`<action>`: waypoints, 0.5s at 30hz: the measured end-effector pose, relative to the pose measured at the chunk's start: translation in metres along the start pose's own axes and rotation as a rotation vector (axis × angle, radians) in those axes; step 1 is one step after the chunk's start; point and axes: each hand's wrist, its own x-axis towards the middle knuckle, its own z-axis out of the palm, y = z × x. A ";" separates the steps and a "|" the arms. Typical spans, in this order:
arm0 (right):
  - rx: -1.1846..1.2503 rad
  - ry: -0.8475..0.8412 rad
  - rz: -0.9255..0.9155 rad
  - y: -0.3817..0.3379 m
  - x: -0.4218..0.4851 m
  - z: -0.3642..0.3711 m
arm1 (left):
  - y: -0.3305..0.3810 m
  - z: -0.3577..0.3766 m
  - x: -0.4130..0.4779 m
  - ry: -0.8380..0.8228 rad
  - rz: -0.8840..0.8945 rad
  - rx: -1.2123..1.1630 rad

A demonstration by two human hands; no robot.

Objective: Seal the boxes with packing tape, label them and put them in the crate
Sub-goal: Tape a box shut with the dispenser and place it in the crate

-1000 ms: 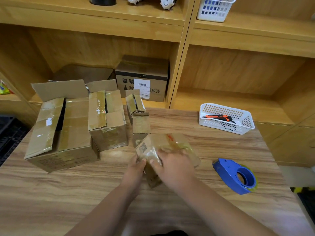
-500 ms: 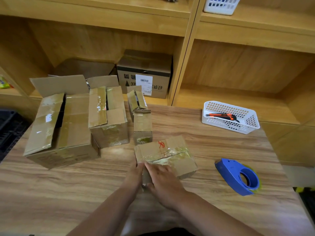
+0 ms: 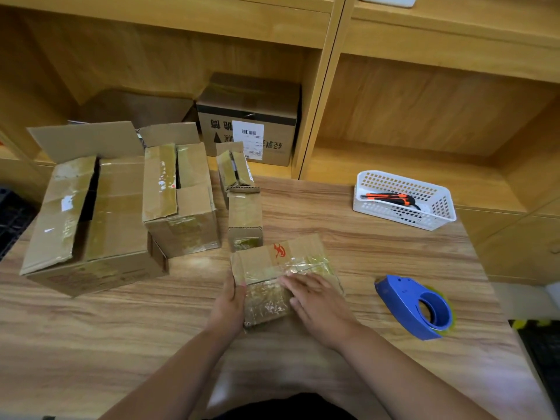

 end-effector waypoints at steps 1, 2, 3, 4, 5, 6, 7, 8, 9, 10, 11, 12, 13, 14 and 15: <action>0.001 0.028 0.044 0.010 -0.004 0.000 | -0.001 0.000 0.000 -0.004 -0.001 0.001; 0.012 0.058 0.092 0.020 -0.007 -0.001 | -0.001 -0.001 0.001 -0.010 -0.007 0.006; 0.000 0.069 0.133 0.028 -0.011 -0.003 | 0.001 -0.001 0.001 -0.014 -0.002 0.012; -0.026 0.063 0.160 0.033 -0.014 -0.002 | 0.002 -0.002 0.000 -0.015 -0.006 0.016; -0.054 0.070 0.165 0.035 -0.015 -0.002 | 0.004 -0.001 0.000 -0.015 -0.005 0.024; -0.071 0.106 0.176 0.034 -0.014 0.000 | 0.005 0.000 0.000 -0.012 -0.011 0.039; -0.061 0.134 0.189 0.028 -0.012 -0.001 | 0.008 0.001 0.001 -0.007 -0.017 0.049; -0.063 0.167 0.191 0.020 -0.009 -0.003 | 0.010 0.003 0.002 0.000 -0.025 0.057; -0.053 0.168 0.183 0.011 -0.004 -0.004 | 0.014 0.004 0.003 0.006 -0.027 0.079; -0.037 0.150 0.167 0.001 0.001 -0.006 | 0.018 0.006 0.005 0.007 -0.036 0.104; -0.008 0.113 0.137 -0.007 0.005 -0.006 | 0.022 0.008 0.007 0.023 -0.051 0.114; -0.006 0.085 0.080 -0.014 0.010 -0.004 | 0.024 0.009 0.009 0.054 -0.072 0.095; 0.014 0.053 0.019 -0.022 0.014 0.000 | 0.027 0.010 0.009 0.084 -0.087 0.068; 0.033 0.005 -0.021 -0.030 0.017 0.003 | 0.029 0.011 0.009 0.101 -0.092 0.051; 0.046 -0.048 -0.052 -0.036 0.019 0.004 | 0.030 0.012 0.008 0.103 -0.084 0.046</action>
